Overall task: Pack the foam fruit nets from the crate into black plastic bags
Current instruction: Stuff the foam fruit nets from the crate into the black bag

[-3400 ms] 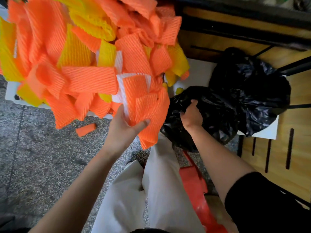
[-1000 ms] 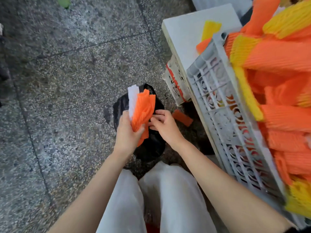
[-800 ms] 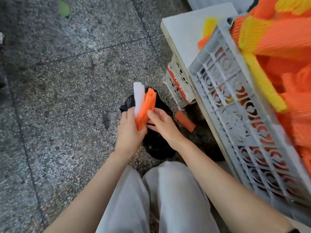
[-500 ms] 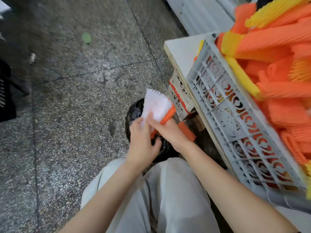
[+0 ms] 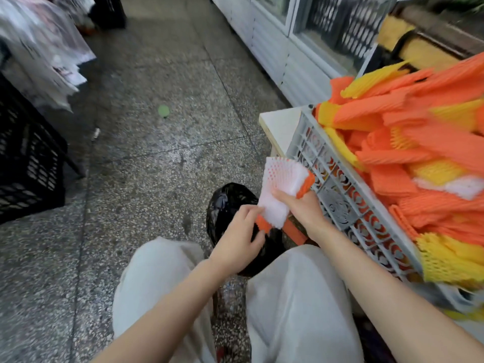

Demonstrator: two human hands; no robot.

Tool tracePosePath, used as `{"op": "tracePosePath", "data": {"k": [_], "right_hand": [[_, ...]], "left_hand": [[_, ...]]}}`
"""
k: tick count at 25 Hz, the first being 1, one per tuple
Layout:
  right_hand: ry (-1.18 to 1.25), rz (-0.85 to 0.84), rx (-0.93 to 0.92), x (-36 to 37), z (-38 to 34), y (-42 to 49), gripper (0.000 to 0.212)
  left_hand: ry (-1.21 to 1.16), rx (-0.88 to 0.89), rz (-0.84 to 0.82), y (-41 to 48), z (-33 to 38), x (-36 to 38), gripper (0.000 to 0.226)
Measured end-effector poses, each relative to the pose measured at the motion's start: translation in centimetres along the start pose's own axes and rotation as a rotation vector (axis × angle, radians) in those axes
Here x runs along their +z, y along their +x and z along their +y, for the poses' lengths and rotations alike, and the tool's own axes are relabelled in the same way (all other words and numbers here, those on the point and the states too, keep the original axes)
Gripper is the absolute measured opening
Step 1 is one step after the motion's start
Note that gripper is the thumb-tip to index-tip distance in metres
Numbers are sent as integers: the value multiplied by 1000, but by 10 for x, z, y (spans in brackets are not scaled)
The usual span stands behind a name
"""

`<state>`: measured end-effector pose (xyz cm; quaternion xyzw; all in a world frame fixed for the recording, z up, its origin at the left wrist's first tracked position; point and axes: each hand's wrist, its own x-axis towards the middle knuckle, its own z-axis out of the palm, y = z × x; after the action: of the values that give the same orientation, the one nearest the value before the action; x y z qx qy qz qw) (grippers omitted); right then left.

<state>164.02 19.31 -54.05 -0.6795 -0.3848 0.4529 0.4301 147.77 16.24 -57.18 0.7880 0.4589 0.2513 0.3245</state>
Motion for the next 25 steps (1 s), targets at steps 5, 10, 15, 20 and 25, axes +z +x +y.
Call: {"op": "tracePosePath", "data": {"k": [5,10,15,20,25], "right_hand": [[-54,41,56,22,44,49,32],[-257,-1,192,53,108,102,39],[-273,-15,353,67,153,131,64],[-235,14,462,59,163,135,71],[-218,134,401,50,141,130,63]], "left_hand": [[50,-415,11,31,-108,17,49],[-88,-810,-39,70,-207,52,58],[-170,-1039,-66,86,-271,88,85],[-46,-1035,52,101,-274,90,36],[-16,-639,597,146,-210,21,22]]}}
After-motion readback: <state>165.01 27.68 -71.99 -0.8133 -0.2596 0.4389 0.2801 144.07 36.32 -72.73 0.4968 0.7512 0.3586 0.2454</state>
